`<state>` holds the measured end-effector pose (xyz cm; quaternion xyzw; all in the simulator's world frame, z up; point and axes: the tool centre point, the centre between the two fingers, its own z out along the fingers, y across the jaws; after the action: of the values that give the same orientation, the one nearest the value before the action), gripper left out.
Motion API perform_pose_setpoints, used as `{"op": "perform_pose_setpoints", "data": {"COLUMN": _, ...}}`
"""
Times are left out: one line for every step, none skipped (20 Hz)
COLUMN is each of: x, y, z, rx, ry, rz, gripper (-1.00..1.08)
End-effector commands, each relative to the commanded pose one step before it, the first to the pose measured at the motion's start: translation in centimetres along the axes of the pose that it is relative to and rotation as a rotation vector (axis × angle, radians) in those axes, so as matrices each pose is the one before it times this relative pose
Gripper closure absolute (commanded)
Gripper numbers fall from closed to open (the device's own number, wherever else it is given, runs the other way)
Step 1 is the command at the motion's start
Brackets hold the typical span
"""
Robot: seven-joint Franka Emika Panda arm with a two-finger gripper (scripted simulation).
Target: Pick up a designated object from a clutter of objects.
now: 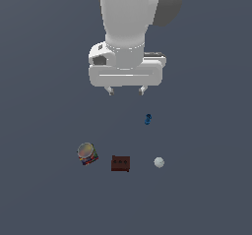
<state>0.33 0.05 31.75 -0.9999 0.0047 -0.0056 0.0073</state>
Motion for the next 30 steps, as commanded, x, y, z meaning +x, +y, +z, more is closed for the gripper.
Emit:
{"op": "perform_pose_setpoints", "data": {"x": 0.0, "y": 0.001, "z": 0.0, "rx": 0.0, "ry": 0.0, "rz": 0.0, "gripper": -0.92}}
{"op": "perform_pose_setpoints", "data": {"x": 0.005, "y": 0.01, "z": 0.022, "rx": 0.0005, "ry": -0.00015, "rz": 0.00045, "gripper": -0.92}}
{"op": "perform_pose_setpoints", "data": {"x": 0.018, "y": 0.051, "z": 0.07, "rx": 0.00173, "ry": -0.00052, "rz": 0.00157, "gripper": -0.92}}
{"op": "perform_pose_setpoints", "data": {"x": 0.028, "y": 0.077, "z": 0.113, "rx": 0.00277, "ry": -0.00082, "rz": 0.00254, "gripper": -0.92}}
{"op": "perform_pose_setpoints", "data": {"x": 0.036, "y": 0.104, "z": 0.154, "rx": 0.00382, "ry": -0.00112, "rz": 0.00358, "gripper": -0.92}}
{"op": "perform_pose_setpoints", "data": {"x": 0.043, "y": 0.135, "z": 0.193, "rx": 0.00492, "ry": -0.00141, "rz": 0.00476, "gripper": -0.92}}
{"op": "perform_pose_setpoints", "data": {"x": 0.042, "y": 0.147, "z": 0.212, "rx": 0.0056, "ry": -0.00157, "rz": 0.00566, "gripper": -0.92}}
{"op": "perform_pose_setpoints", "data": {"x": 0.026, "y": 0.115, "z": 0.167, "rx": 0.00468, "ry": -0.00128, "rz": 0.00501, "gripper": -0.92}}
{"op": "perform_pose_setpoints", "data": {"x": 0.011, "y": 0.081, "z": 0.116, "rx": 0.00357, "ry": -0.00095, "rz": 0.00411, "gripper": -0.92}}
{"op": "perform_pose_setpoints", "data": {"x": -0.003, "y": 0.044, "z": 0.068, "rx": 0.00242, "ry": -0.00063, "rz": 0.00308, "gripper": -0.92}}
{"op": "perform_pose_setpoints", "data": {"x": -0.013, "y": 0.014, "z": 0.025, "rx": 0.00131, "ry": -0.00033, "rz": 0.00197, "gripper": -0.92}}
{"op": "perform_pose_setpoints", "data": {"x": -0.015, "y": -0.008, "z": -0.01, "rx": 0.00019, "ry": -0.00003, "rz": 0.00066, "gripper": -0.92}}
{"op": "perform_pose_setpoints", "data": {"x": 0.0, "y": -0.022, "z": -0.022, "rx": -0.00082, "ry": 0.00021, "rz": -0.00109, "gripper": -0.92}}
{"op": "perform_pose_setpoints", "data": {"x": 0.031, "y": 0.014, "z": 0.006, "rx": -0.00085, "ry": 0.00019, "rz": -0.00188, "gripper": -0.92}}
{"op": "perform_pose_setpoints", "data": {"x": 0.06, "y": 0.054, "z": 0.044, "rx": -0.00056, "ry": 0.00009, "rz": -0.00222, "gripper": -0.92}}
{"op": "perform_pose_setpoints", "data": {"x": 0.089, "y": 0.073, "z": 0.078, "rx": -0.00048, "ry": 0.00004, "rz": -0.00305, "gripper": -0.92}}
{"op": "perform_pose_setpoints", "data": {"x": 0.119, "y": 0.11, "z": 0.11, "rx": -0.00042, "ry": 0.0, "rz": -0.00369, "gripper": -0.92}}
{"op": "perform_pose_setpoints", "data": {"x": 0.147, "y": 0.139, "z": 0.139, "rx": -0.0005, "ry": -0.00001, "rz": -0.0046, "gripper": -0.92}}
{"op": "perform_pose_setpoints", "data": {"x": 0.175, "y": 0.164, "z": 0.165, "rx": -0.00072, "ry": 0.00001, "rz": -0.00571, "gripper": -0.92}}
{"op": "perform_pose_setpoints", "data": {"x": 0.201, "y": 0.192, "z": 0.19, "rx": -0.00096, "ry": 0.00003, "rz": -0.0068, "gripper": -0.92}}
{"op": "perform_pose_setpoints", "data": {"x": 0.226, "y": 0.218, "z": 0.217, "rx": -0.00116, "ry": 0.00004, "rz": -0.00788, "gripper": -0.92}}
{"op": "perform_pose_setpoints", "data": {"x": 0.248, "y": 0.247, "z": 0.245, "rx": -0.00127, "ry": 0.00002, "rz": -0.00881, "gripper": -0.92}}
{"op": "perform_pose_setpoints", "data": {"x": 0.268, "y": 0.279, "z": 0.276, "rx": -0.00132, "ry": -0.00001, "rz": -0.00965, "gripper": -0.92}}
{"op": "perform_pose_setpoints", "data": {"x": 0.288, "y": 0.313, "z": 0.309, "rx": -0.00139, "ry": -0.00004, "rz": -0.01054, "gripper": -0.92}}
{"op": "perform_pose_setpoints", "data": {"x": 0.306, "y": 0.345, "z": 0.341, "rx": -0.0015, "ry": -0.00006, "rz": -0.01155, "gripper": -0.92}}
{"op": "perform_pose_setpoints", "data": {"x": 0.322, "y": 0.38, "z": 0.376, "rx": -0.00161, "ry": -0.0001, "rz": -0.01257, "gripper": -0.92}}
{"op": "perform_pose_setpoints", "data": {"x": 0.335, "y": 0.417, "z": 0.412, "rx": -0.00169, "ry": -0.00014, "rz": -0.01355, "gripper": -0.92}}
{"op": "perform_pose_setpoints", "data": {"x": 0.345, "y": 0.455, "z": 0.45, "rx": -0.00175, "ry": -0.00018, "rz": -0.01454, "gripper": -0.92}}
{"op": "perform_pose_setpoints", "data": {"x": 0.352, "y": 0.493, "z": 0.49, "rx": -0.00181, "ry": -0.00023, "rz": -0.01556, "gripper": -0.92}}
{"op": "perform_pose_setpoints", "data": {"x": 0.356, "y": 0.534, "z": 0.531, "rx": -0.00186, "ry": -0.00028, "rz": -0.01657, "gripper": -0.92}}
